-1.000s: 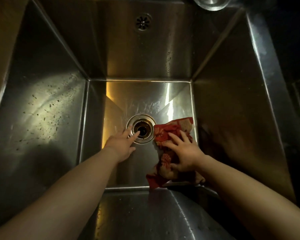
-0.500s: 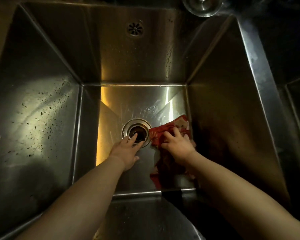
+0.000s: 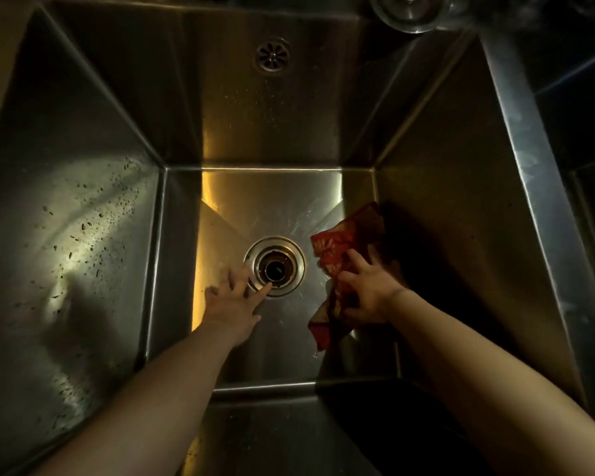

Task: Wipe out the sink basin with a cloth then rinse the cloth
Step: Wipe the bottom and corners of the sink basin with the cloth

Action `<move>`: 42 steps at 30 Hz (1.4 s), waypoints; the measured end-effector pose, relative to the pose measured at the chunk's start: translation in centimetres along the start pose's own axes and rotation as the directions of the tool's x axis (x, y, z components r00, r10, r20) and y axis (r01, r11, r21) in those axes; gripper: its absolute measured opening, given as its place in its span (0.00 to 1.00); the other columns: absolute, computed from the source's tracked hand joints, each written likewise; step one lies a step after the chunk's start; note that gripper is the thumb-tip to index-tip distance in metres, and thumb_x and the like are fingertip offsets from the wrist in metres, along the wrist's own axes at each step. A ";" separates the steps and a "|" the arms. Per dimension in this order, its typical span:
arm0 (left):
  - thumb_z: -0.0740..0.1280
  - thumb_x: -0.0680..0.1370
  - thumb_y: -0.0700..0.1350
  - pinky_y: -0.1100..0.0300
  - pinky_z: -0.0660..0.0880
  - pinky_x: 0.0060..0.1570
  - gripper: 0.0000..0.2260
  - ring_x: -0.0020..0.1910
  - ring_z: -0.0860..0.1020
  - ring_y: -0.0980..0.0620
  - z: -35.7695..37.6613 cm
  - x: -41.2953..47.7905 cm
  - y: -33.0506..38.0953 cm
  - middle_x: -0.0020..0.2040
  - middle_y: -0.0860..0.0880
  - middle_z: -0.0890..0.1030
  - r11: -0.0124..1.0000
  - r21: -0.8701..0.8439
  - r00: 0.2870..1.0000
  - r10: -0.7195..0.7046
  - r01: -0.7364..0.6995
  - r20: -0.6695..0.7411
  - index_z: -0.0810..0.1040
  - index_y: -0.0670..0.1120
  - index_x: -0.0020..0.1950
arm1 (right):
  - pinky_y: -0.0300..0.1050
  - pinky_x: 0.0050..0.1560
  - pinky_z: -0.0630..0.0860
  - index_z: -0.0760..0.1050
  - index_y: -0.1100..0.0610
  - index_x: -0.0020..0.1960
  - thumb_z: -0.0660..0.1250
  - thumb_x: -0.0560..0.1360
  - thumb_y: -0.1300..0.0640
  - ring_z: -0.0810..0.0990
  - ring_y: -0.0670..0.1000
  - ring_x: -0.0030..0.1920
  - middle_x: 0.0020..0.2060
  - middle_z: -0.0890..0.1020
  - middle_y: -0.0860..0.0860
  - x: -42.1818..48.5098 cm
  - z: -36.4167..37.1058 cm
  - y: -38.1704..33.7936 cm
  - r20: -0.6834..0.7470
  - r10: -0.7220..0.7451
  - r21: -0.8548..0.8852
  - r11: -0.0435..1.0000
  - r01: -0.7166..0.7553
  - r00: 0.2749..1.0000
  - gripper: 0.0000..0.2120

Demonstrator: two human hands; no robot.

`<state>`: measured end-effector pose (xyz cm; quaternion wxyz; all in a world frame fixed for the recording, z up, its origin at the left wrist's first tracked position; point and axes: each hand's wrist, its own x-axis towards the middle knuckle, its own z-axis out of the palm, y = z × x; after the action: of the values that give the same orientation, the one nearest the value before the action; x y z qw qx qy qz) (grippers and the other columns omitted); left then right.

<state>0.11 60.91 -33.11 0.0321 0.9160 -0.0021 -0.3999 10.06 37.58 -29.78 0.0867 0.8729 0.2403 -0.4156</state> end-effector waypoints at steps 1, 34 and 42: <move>0.58 0.80 0.54 0.37 0.49 0.71 0.31 0.74 0.33 0.36 0.1 -0.1 -0.3 0.75 0.47 0.29 1.000 -0.012 1.000 -0.015 0.015 -0.001 0.40 0.65 0.74 | 0.63 0.73 0.53 0.56 0.46 0.74 0.70 0.71 0.45 0.40 0.66 0.74 0.76 0.39 0.55 0.0 0.2 0.0 0.003 0.010 0.051 0.999 -0.010 1.000 0.37; 0.70 0.69 0.60 0.50 0.57 0.73 0.49 0.77 0.46 0.44 -3.7 -1.3 -1.6 0.78 0.48 0.38 0.947 -0.157 0.960 0.276 -0.280 -0.051 0.37 0.58 0.76 | 0.47 0.62 0.69 0.68 0.49 0.68 0.65 0.75 0.54 0.65 0.53 0.67 0.67 0.68 0.50 1.0 1.6 -5.4 -0.530 0.251 0.611 0.775 0.159 0.810 0.22; 0.75 0.68 0.55 0.41 0.59 0.71 0.48 0.76 0.39 0.38 -3.2 0.7 3.0 0.77 0.48 0.35 0.946 -0.113 0.953 0.299 -0.303 -0.050 0.43 0.64 0.75 | 0.63 0.70 0.57 0.36 0.52 0.76 0.54 0.80 0.45 0.39 0.57 0.76 0.77 0.39 0.50 1.2 3.9 -3.9 -0.112 0.249 0.482 0.860 -0.167 0.962 0.35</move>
<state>2.99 58.05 -31.24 0.1473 0.9077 -0.1174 -0.3750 6.15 40.06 -33.00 -0.1025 0.9210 0.0435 -0.3733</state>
